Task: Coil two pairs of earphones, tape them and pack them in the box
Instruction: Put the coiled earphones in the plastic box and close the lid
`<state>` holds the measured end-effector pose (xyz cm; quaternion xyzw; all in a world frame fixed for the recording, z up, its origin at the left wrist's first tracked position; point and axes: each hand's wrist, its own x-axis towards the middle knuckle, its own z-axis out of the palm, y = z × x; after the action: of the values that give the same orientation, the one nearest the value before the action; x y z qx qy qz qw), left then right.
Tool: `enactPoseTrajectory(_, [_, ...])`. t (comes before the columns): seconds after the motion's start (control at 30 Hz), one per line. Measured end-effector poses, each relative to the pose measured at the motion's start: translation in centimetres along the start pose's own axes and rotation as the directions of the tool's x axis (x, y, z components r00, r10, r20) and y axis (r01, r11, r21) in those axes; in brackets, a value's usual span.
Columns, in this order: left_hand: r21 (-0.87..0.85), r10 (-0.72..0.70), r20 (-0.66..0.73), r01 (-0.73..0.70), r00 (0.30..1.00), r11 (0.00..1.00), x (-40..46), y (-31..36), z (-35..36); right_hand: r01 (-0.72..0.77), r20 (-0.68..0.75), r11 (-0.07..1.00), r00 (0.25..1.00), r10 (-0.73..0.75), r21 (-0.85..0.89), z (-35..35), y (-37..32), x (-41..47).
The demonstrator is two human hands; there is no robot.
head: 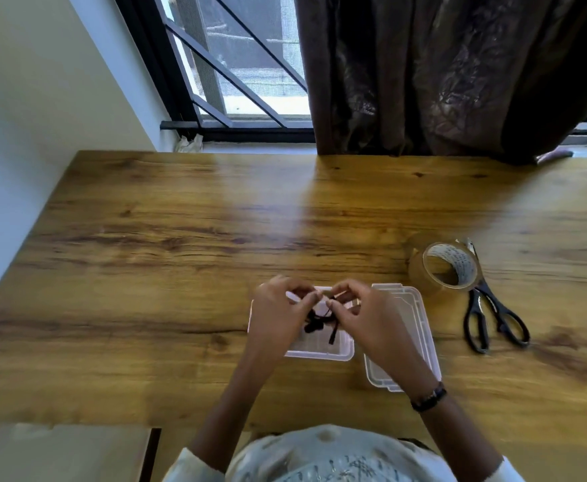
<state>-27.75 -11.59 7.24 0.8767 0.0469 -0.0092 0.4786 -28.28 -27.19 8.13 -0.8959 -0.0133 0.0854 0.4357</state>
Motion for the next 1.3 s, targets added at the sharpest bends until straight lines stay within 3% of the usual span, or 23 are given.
enactPoseTrajectory(0.23, [0.102,-0.107,0.016,0.105,0.994,0.989,-0.8,-1.4,2.3,0.093,-0.05,0.875,0.99,-0.132,-0.476,1.7,0.5,-0.9])
enactPoseTrajectory(0.43, [0.307,-0.011,-0.04,0.023,0.999,0.951,-1.2,-1.5,3.4,0.083,-0.106,0.812,0.979,-0.176,-0.578,2.3,1.2,0.4])
enactPoseTrajectory(0.67, [0.341,0.049,-0.04,-0.033,0.998,0.939,-1.4,-1.2,3.6,0.087,-0.079,0.741,0.979,-0.186,-0.666,2.3,0.4,0.7])
enactPoseTrajectory(0.9, [0.319,0.052,-0.024,-0.041,0.998,0.947,-1.4,-1.7,3.4,0.181,0.014,0.825,0.979,-0.206,-0.536,0.7,0.7,-0.1])
enactPoseTrajectory(1.0, [0.313,0.041,-0.005,-0.038,0.999,0.949,-1.3,-1.7,3.3,0.206,0.143,0.834,0.978,-0.154,-0.511,-1.0,0.5,-0.3])
enactPoseTrajectory(1.13, [0.305,0.043,0.055,-0.058,0.998,0.951,-1.3,-2.0,3.1,0.244,0.259,0.761,0.96,-0.103,-0.602,-1.6,0.1,0.2])
enactPoseTrajectory(1.3, [0.29,0.084,0.106,-0.112,0.991,0.951,-1.3,-2.1,3.0,0.338,0.322,0.565,0.937,-0.133,-0.753,1.1,-0.5,1.0])
